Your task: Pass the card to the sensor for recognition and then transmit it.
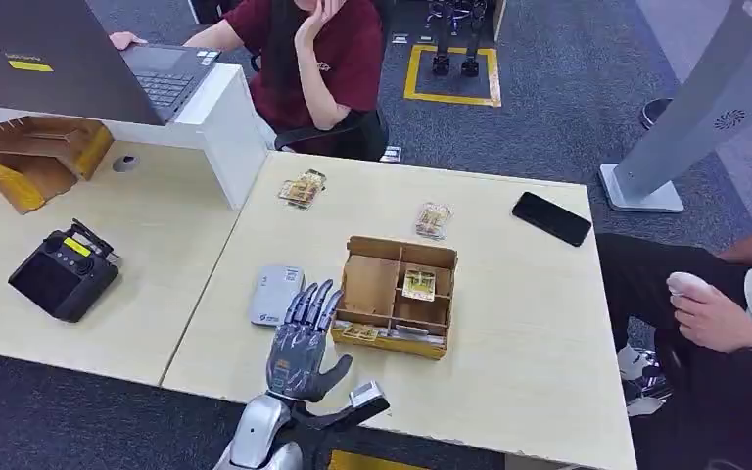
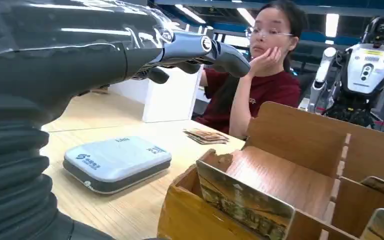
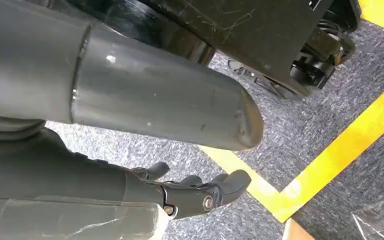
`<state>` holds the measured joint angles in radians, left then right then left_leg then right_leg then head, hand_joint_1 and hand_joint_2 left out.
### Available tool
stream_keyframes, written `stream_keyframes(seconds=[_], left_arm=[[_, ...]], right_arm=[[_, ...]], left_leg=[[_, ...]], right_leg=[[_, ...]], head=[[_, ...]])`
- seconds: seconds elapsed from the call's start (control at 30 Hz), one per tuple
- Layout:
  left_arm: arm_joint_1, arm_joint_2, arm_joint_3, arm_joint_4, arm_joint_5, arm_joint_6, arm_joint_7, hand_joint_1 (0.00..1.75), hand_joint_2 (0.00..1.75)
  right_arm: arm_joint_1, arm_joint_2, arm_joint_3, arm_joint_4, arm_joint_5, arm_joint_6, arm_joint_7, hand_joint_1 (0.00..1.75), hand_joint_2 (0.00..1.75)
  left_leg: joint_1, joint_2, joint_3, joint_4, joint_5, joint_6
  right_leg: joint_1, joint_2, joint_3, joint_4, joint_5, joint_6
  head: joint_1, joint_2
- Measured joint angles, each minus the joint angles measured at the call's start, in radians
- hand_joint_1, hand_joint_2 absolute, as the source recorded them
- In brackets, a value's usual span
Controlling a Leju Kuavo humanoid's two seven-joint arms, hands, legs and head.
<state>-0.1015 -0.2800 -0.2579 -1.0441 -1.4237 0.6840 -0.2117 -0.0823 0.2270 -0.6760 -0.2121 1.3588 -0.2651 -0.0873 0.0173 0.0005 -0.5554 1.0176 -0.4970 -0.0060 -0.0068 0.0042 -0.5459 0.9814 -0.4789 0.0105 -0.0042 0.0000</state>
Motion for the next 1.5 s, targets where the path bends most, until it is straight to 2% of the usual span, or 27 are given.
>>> stream_keyframes(seconds=[0.13,0.17,0.2,0.23,0.4,1.13,1.17,1.2,1.33,1.37,1.4,1.5], left_arm=[[-0.001,-0.001,0.005,0.005,0.005,0.0,-0.005,0.0,1.75],[-0.001,-0.001,0.007,0.006,0.014,0.0,-0.015,0.54,1.75],[-0.001,-0.001,0.008,0.006,0.021,0.0,-0.022,1.61,1.75],[-0.001,-0.002,0.011,0.008,0.031,0.0,-0.031,1.75,1.75],[-0.001,-0.006,0.024,0.016,0.049,0.0,-0.063,1.75,1.75],[-0.001,-0.006,0.034,0.028,0.052,0.0,-0.064,1.75,1.75],[-0.002,-0.006,0.035,0.032,0.065,0.0,-0.068,1.69,1.75],[-0.002,-0.006,0.035,0.036,0.071,0.0,-0.072,1.75,1.75],[-0.005,-0.007,0.041,0.048,0.084,0.0,-0.084,1.71,1.75],[-0.005,-0.007,0.043,0.049,0.086,0.0,-0.084,1.5,1.75],[-0.005,-0.008,0.045,0.05,0.087,0.0,-0.084,0.0,1.75],[-0.005,-0.008,0.048,0.053,0.084,0.0,-0.084,0.0,1.75]], right_arm=[[0.0,0.0,0.005,0.0,0.0,0.0,0.0,0.0,0.0],[0.0,0.0,0.005,0.0,0.0,0.0,0.0,0.0,0.0],[0.0,0.0,0.005,0.0,0.0,0.0,0.0,0.0,0.0],[0.0,0.0,0.006,0.0,0.0,0.0,0.0,0.0,0.0],[0.0,0.0,0.012,0.0,0.0,0.0,0.001,0.0,0.0],[0.0,0.0,0.014,0.0,0.0,0.0,0.003,0.0,0.0],[0.0,0.0,0.014,0.0,-0.001,0.0,0.004,0.0,0.0],[-0.001,0.0,0.014,0.0,-0.001,0.0,0.005,0.0,0.0],[-0.001,0.0,0.014,0.0,-0.002,0.0,0.006,0.0,0.0],[-0.001,0.0,0.014,0.0,-0.002,0.0,0.007,0.0,0.0],[0.0,0.0,0.014,0.0,-0.003,0.0,0.007,0.0,0.0],[-0.001,0.0,0.014,0.0,-0.003,0.0,0.006,0.0,0.0]], left_leg=[[0.0,0.0,0.0,0.0,0.0,0.0],[0.0,0.0,0.0,0.0,0.0,0.0],[0.0,0.0,0.0,0.0,0.0,0.0],[0.0,0.0,0.0,0.0,0.0,0.0],[0.0,0.0,0.0,0.0,0.0,0.0],[0.0,0.0,0.0,0.0,0.0,0.0],[0.0,0.0,0.0,0.0,0.0,0.0],[0.0,0.0,0.0,0.0,0.0,0.0],[0.0,0.0,0.0,0.0,0.0,0.0],[0.0,0.0,0.0,0.0,0.0,0.0],[0.0,0.0,0.0,0.0,0.0,0.0],[0.0,0.0,0.0,0.0,0.0,0.0]], right_leg=[[0.0,0.0,0.0,0.0,0.0,0.0],[0.0,0.0,0.0,0.0,0.0,0.0],[0.0,0.0,0.0,0.0,0.0,0.0],[0.0,0.0,0.0,0.0,0.0,0.0],[0.0,0.0,0.0,0.0,0.0,0.0],[0.0,0.0,0.0,0.0,0.0,0.0],[0.0,0.0,0.0,0.0,0.0,0.0],[0.0,0.0,0.0,0.0,0.0,0.0],[0.0,0.0,0.0,0.0,0.0,0.0],[0.0,0.0,0.0,0.0,0.0,0.0],[0.0,0.0,0.0,0.0,0.0,0.0],[0.0,0.0,0.0,0.0,0.0,0.0]], head=[[0.0,0.0],[0.0,0.0],[0.0,0.0],[0.0,0.0],[0.0,0.0],[0.0,0.0],[0.0,0.0],[0.0,0.0],[0.0,0.0],[0.0,0.0],[0.0,0.0],[0.0,0.0]])
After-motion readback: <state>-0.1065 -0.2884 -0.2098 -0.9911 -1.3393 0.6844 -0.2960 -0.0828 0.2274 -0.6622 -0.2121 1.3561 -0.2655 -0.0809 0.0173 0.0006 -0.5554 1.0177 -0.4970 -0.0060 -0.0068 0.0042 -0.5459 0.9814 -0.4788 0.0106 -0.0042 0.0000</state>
